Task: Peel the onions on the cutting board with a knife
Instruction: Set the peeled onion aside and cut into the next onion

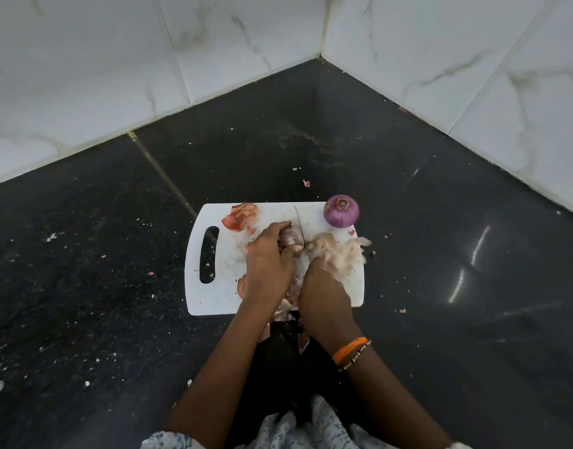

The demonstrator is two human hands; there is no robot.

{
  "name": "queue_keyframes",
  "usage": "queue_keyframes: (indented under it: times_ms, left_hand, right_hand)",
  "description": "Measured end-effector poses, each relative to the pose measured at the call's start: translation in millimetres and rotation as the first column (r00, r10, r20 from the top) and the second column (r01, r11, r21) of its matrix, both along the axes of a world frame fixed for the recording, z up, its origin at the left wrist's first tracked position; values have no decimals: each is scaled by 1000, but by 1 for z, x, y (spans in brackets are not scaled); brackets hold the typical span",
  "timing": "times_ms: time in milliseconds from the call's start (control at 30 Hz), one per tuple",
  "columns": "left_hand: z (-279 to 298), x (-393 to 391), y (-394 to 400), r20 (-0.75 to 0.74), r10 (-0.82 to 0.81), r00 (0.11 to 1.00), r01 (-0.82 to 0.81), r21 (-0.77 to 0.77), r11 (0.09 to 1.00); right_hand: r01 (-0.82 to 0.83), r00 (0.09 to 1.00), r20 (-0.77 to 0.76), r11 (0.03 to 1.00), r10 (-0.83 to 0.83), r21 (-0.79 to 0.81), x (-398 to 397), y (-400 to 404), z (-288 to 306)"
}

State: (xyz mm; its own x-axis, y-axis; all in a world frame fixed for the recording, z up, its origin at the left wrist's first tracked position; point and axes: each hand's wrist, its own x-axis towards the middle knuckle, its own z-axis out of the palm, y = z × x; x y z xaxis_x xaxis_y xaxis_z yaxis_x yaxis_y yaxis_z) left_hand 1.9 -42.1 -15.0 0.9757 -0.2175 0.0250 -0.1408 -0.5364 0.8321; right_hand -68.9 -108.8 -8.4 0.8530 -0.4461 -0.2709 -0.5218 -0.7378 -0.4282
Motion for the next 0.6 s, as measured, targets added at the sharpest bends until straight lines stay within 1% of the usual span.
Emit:
queue_keyframes:
  times_ms: [67,133,267,333,400,500,533,600]
  left_hand:
    - [0,0,2,-50,5,999,-7,-33,999]
    - [-1,-2,2,-96,-26,995,20,-57,998]
    - [2,-5,2,-110,-49,993,42,-64,997]
    - [5,-5,5,-118,-47,992,32,-125,992]
    - [11,-6,10,-173,-53,983,10,-237,971]
    - [21,-6,19,-345,-112,932,-45,-417,908]
    - [25,-6,21,-404,-145,903,-81,-491,868]
    - [31,-8,25,-479,-237,845,-161,-651,742]
  right_hand:
    - [-23,1000,-16,999,23,-25,-1,0,-6]
    - [-11,1000,-10,999,11,-51,-2,-2,-11]
    - [19,1000,-7,998,-19,-61,-2,-4,-11]
    - [12,1000,-6,998,-13,-54,-3,-2,-10]
    - [21,1000,11,998,-20,-55,-4,-3,-9]
    - [38,998,53,999,-37,-34,-5,-2,-11]
    - [35,998,59,999,-33,-36,-5,-2,-12]
    - [26,997,69,999,-23,-35,-6,-3,-12]
